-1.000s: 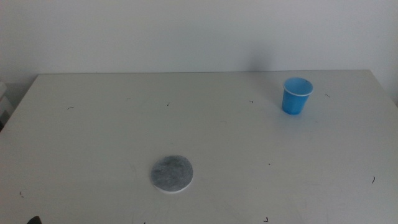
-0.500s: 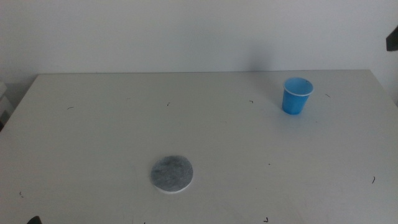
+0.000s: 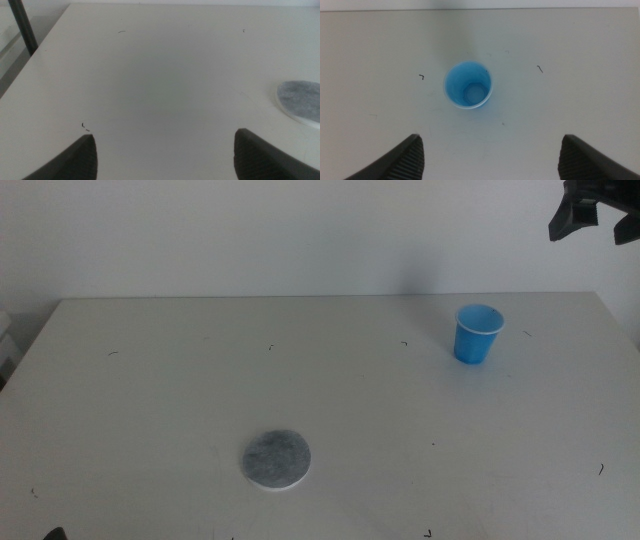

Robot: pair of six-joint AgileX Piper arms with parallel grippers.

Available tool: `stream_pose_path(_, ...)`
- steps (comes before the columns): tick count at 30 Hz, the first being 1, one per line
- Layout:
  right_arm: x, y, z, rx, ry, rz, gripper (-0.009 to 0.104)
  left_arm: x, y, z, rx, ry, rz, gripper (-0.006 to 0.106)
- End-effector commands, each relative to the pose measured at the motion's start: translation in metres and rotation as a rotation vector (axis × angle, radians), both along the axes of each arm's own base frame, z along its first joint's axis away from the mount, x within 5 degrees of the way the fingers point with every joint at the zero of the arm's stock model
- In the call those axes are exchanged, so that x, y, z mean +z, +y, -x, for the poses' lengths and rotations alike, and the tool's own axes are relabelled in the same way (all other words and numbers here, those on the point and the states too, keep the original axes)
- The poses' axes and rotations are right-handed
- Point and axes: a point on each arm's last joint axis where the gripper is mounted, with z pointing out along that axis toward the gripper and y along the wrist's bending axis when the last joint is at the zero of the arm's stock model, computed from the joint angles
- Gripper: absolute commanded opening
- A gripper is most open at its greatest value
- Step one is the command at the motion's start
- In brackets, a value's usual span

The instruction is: Place an empty cup on a cup mat.

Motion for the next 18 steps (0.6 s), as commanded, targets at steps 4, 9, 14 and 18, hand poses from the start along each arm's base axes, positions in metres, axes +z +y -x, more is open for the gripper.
stream_pose_path(4, -0.001, 0.002, -0.014, 0.007, -0.040, -0.012, 0.084, 0.009, 0.000, -0.001, 0.000, -0.084, 0.016, 0.105)
stream_pose_path(9, -0.035, 0.004, -0.036, 0.007, 0.039, -0.041, 0.084, 0.009, 0.000, -0.001, 0.000, -0.084, 0.016, 0.105)
stream_pose_path(14, -0.063, 0.005, -0.050, 0.008, 0.111, -0.057, 0.084, 0.009, 0.000, -0.001, 0.000, -0.084, 0.016, 0.105)
stream_pose_path(18, -0.076, 0.005, -0.062, 0.009, 0.130, -0.057, 0.084, 0.009, 0.000, -0.001, 0.000, -0.084, 0.016, 0.105)
